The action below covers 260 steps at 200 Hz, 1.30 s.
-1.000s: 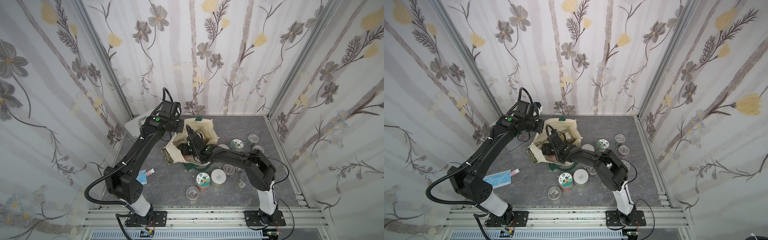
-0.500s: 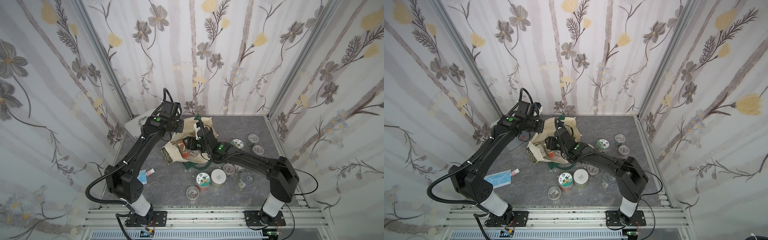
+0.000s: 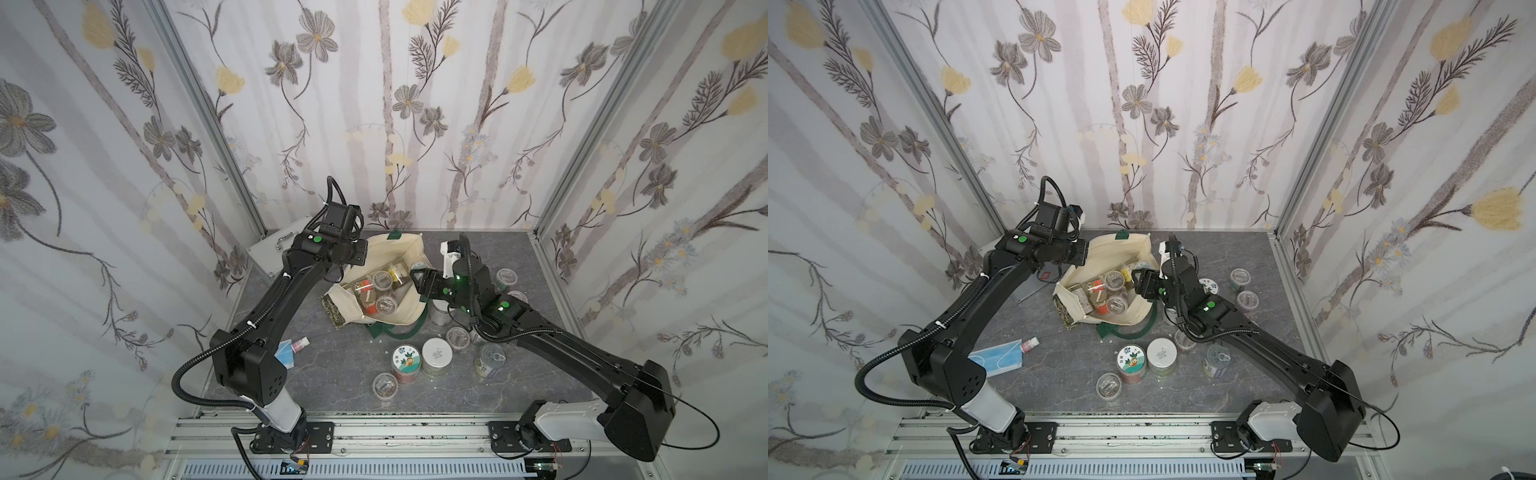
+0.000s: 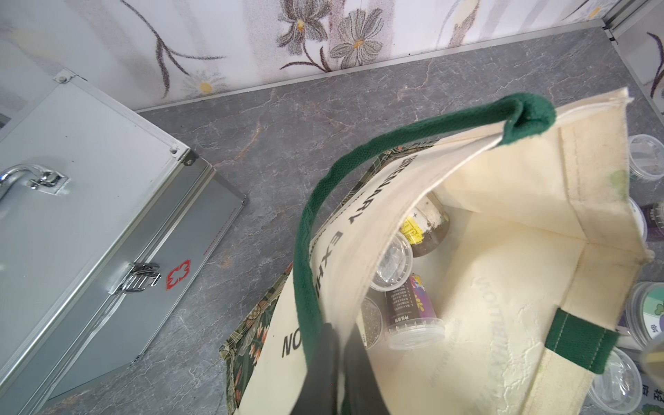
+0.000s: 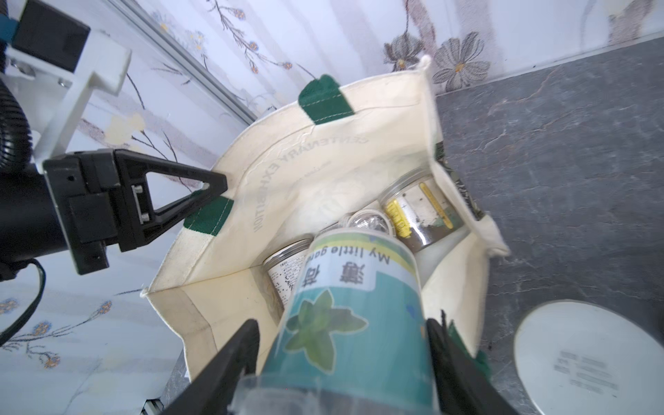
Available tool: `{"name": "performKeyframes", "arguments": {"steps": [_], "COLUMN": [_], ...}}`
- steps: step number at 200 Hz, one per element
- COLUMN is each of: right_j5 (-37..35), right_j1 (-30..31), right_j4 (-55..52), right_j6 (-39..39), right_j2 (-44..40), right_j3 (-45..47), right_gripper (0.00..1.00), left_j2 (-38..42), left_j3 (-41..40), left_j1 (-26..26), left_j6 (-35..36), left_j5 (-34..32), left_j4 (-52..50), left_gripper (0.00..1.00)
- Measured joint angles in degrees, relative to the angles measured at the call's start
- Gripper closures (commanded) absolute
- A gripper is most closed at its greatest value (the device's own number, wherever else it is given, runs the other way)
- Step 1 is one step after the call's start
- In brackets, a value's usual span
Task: Take out the seed jars from the canvas bag
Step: Place the seed jar at the center of the board.
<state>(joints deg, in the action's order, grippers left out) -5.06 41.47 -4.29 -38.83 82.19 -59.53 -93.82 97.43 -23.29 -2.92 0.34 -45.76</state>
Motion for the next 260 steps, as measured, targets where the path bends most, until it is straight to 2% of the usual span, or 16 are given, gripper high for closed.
{"name": "performKeyframes", "arguments": {"steps": [52, 83, 101, 152, 190, 260], "right_j5": [1.9, 3.5, 5.9, 6.9, 6.4, 5.1], "right_j1": [-10.6, -16.8, -20.2, -29.4, -34.9, -37.4], "right_j4": [-6.8, -10.2, -11.9, -18.5, -24.3, -33.0], "right_j6": [0.8, 2.1, 3.5, 8.6, 12.0, 16.6], "right_j2": [-8.4, -9.2, -7.1, 2.5, 6.7, 14.8], "right_j3": [5.0, 5.3, 3.0, -6.9, -8.4, -9.0], "right_gripper": [0.35, 0.35, 0.35, 0.35, 0.36, 0.35], "left_j2": [-2.2, -3.2, -3.6, -4.0, -4.0, -4.4], "left_j3": [0.2, 0.6, 0.7, 0.7, 1.0, 1.2], "left_j1": [0.5, 1.9, 2.8, 3.3, 3.4, 4.0], "left_j6": [0.0, -0.4, -1.0, -1.8, -2.0, -2.2], "left_j5": [-2.7, -3.7, -3.7, -3.5, -3.0, -1.6], "left_j4": [0.1, 0.1, 0.1, 0.1, 0.1, 0.1], "left_gripper": [1.00, 1.00, 1.00, 1.00, 1.00, 1.00]}}
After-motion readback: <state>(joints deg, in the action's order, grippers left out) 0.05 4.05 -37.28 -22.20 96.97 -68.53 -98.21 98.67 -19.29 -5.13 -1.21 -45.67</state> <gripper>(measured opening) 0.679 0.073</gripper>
